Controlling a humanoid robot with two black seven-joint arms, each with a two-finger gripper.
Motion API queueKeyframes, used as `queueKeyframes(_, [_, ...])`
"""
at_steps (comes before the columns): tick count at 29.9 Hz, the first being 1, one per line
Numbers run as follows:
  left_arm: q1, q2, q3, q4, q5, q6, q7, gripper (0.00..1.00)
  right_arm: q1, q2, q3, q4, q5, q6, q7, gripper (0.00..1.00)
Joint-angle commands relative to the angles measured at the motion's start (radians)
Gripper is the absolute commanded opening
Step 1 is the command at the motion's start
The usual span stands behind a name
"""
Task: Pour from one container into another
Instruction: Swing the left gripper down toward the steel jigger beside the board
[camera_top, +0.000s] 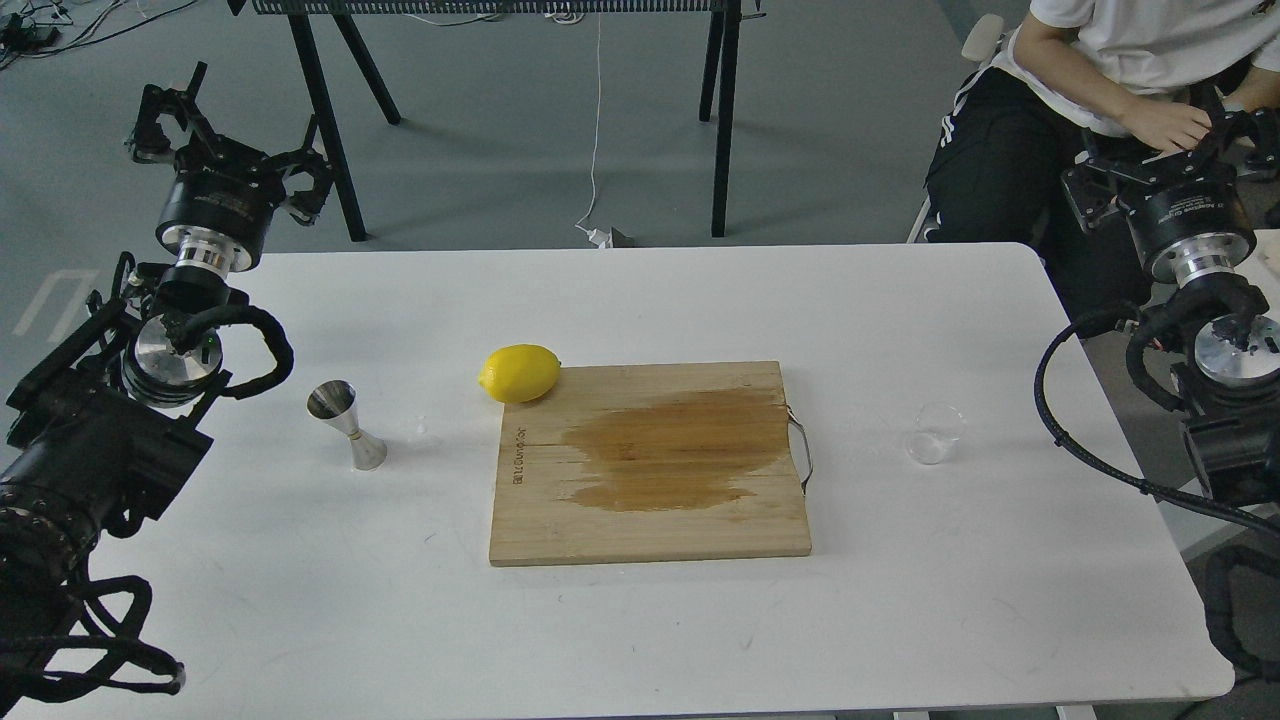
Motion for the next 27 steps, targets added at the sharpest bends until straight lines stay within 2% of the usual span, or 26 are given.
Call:
queueKeyframes(1, [-0.001,0.001,0.0,-0.006,0.0,0.0,-0.002,1.0,-0.003,0.009,0.0,0.0,0.0,0.0,0.0,1.0])
queueKeyframes(3, [-0.003,0.004,-0.004,-0.028,-0.002,0.007,0.001,1.0,-0.001,0.009,0.0,0.003,0.0,0.0,0.0,1.0])
queueKeyframes(6, [-0.003,0.034,-0.009,-0.134,0.0,0.051,-0.002,1.0,-0.007,0.003,0.0,0.064,-0.001,0.0,0.0,1.0])
queueKeyframes(8, [0.002,0.083,0.006,-0.214,0.003,0.082,0.001,1.0,-0.023,-0.004,0.003,0.097,-0.003,0.0,0.0,1.0])
queueKeyframes(14, [0.01,0.272,0.126,-0.438,0.073,0.076,-0.015,1.0,-0.058,-0.04,0.008,0.13,0.0,0.0,0.0,1.0])
queueKeyframes(21, [0.066,0.419,0.2,-0.648,0.375,0.097,-0.084,1.0,-0.116,-0.04,0.017,0.21,0.0,0.0,0.0,1.0])
queueKeyframes(27, [0.161,0.527,0.217,-0.826,0.658,0.183,-0.131,0.99,-0.129,-0.04,0.018,0.23,-0.001,0.0,0.003,1.0])
